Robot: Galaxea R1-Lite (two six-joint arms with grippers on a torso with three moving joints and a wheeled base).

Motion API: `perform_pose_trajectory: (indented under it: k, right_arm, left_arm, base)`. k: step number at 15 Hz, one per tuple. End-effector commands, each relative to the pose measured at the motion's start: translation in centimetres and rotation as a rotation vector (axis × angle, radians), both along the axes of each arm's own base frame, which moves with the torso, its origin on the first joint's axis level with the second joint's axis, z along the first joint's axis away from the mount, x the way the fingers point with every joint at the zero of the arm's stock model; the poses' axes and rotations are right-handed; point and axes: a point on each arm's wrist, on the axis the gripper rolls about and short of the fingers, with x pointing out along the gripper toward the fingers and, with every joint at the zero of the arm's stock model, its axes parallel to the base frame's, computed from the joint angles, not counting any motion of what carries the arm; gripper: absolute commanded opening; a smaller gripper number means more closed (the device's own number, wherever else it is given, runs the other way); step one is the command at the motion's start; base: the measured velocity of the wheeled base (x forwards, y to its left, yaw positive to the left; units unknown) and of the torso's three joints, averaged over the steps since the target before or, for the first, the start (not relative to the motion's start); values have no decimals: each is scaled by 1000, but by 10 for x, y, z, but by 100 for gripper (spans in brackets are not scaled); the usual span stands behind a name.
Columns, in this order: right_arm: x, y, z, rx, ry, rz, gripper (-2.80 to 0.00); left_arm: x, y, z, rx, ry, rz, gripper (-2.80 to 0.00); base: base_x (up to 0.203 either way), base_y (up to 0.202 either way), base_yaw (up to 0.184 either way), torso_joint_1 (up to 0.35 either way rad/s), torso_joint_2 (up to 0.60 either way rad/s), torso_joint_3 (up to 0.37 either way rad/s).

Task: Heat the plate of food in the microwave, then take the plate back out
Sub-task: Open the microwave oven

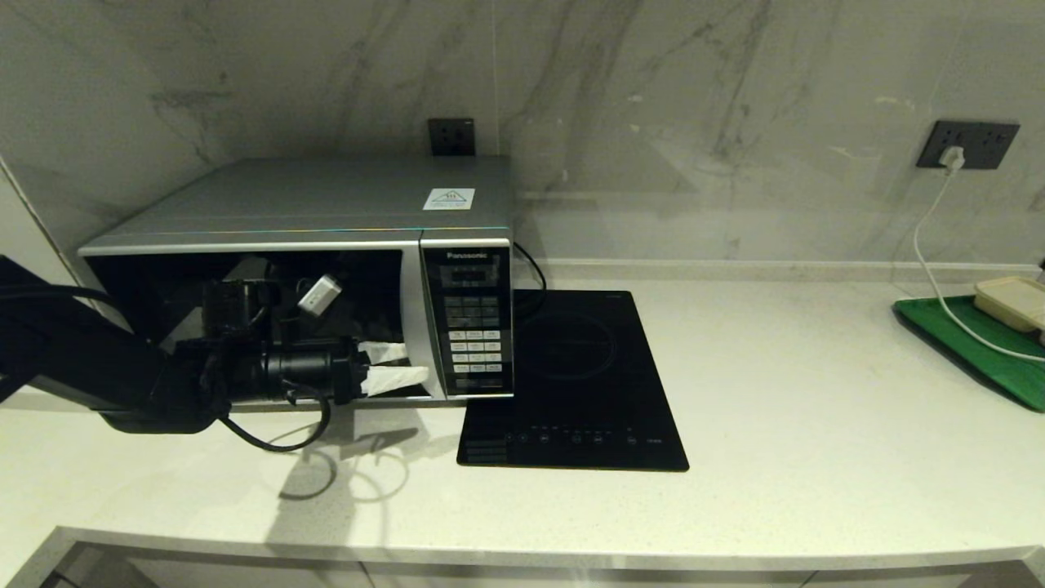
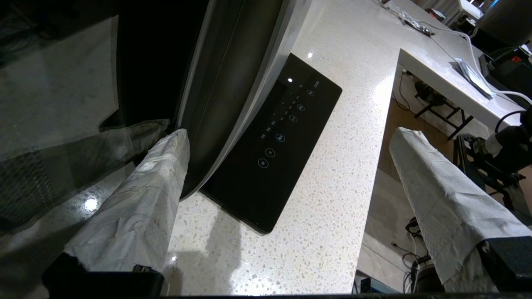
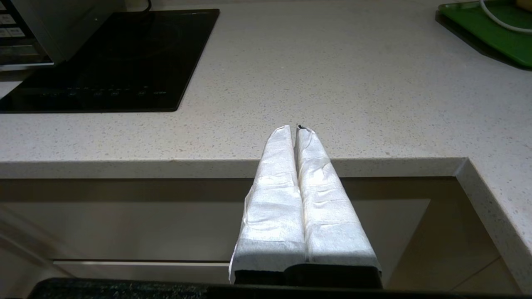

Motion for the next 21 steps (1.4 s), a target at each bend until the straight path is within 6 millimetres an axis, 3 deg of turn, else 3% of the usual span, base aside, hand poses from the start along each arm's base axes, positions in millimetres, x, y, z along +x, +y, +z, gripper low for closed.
perform_pose_trajectory:
  k: [1, 6, 13, 17, 21]
  right_arm:
    - [0, 0, 0, 1, 1, 0, -280]
    - [0, 0, 0, 1, 1, 0, -280]
    - [0, 0, 0, 1, 1, 0, -280]
    - [0, 0, 0, 1, 1, 0, -280]
    - [0, 0, 0, 1, 1, 0, -280]
  left_arm:
    - [0, -5, 3, -7, -27, -26, 0]
    - [-5, -17, 8, -13, -30, -60, 0]
    - [-14, -17, 5, -26, 4, -85, 0]
    - [-23, -15, 7, -49, 93, -67, 0]
    - [-45, -12, 16, -89, 227, -39, 0]
  base:
    - [0, 0, 0, 0, 0, 0]
    - [0, 0, 0, 0, 0, 0]
    - [0, 0, 0, 0, 0, 0]
    - [0, 0, 0, 0, 0, 0]
    - [0, 0, 0, 0, 0, 0]
